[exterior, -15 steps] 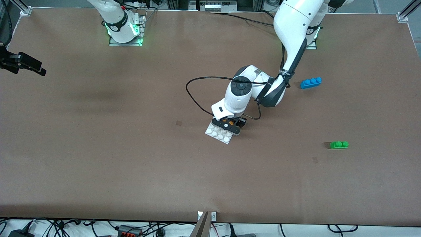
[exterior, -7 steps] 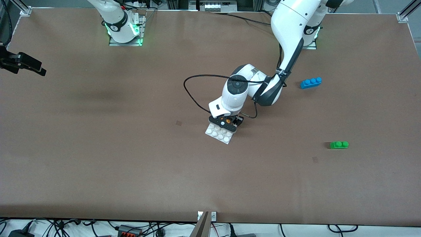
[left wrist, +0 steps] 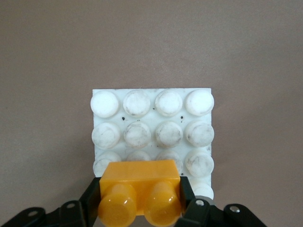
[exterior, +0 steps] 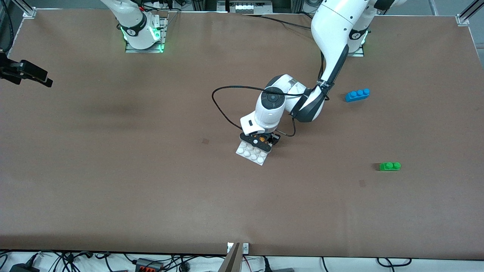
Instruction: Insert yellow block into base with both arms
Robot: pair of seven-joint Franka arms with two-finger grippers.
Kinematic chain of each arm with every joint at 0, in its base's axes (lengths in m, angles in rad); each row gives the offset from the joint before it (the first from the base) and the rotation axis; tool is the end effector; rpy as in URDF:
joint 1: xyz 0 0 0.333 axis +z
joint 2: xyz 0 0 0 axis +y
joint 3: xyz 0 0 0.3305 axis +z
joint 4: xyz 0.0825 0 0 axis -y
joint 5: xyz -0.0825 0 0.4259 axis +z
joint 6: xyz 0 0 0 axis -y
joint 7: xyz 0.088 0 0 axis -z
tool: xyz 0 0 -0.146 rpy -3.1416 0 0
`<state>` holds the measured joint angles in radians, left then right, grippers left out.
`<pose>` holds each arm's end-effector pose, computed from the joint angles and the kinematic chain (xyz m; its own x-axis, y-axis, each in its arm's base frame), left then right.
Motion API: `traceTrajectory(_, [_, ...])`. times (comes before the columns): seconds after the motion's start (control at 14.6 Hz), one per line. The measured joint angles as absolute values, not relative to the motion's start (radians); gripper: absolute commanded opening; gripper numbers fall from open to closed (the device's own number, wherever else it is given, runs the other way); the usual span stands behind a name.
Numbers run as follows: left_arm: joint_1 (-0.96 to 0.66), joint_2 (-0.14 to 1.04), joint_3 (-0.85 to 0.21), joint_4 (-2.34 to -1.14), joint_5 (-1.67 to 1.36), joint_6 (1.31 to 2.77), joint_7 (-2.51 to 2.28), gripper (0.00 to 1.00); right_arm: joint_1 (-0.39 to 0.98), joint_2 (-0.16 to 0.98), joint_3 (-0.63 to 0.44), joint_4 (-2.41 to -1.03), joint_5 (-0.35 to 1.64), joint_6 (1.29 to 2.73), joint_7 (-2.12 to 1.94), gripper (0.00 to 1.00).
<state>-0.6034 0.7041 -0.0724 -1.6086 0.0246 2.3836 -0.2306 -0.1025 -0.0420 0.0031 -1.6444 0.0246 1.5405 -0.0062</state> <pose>0.5848 -0.4614 0.1663 0.9020 -0.4270 0.0642 -0.4300 -0.9017 0.0445 0.5732 -0.0535 0.5846 0.9938 -0.0921 -0.0617 -0.0938 -0.9953 -0.0248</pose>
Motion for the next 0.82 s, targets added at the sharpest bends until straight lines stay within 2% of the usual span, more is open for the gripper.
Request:
traceTrajectory(0.69, [-0.605,0.721,-0.072,-1.584,0.025,2.387,-0.229,0.5,-0.1,-0.042,0.014,-1.644,0.025,1.541,-0.006,1.0])
traceTrajectory(0.82, [-0.605,0.723,-0.072,-1.583,0.025,2.388,-0.228,0.56,-0.099,-0.042,0.014,-1.644,0.025,1.541,-0.006,1.0])
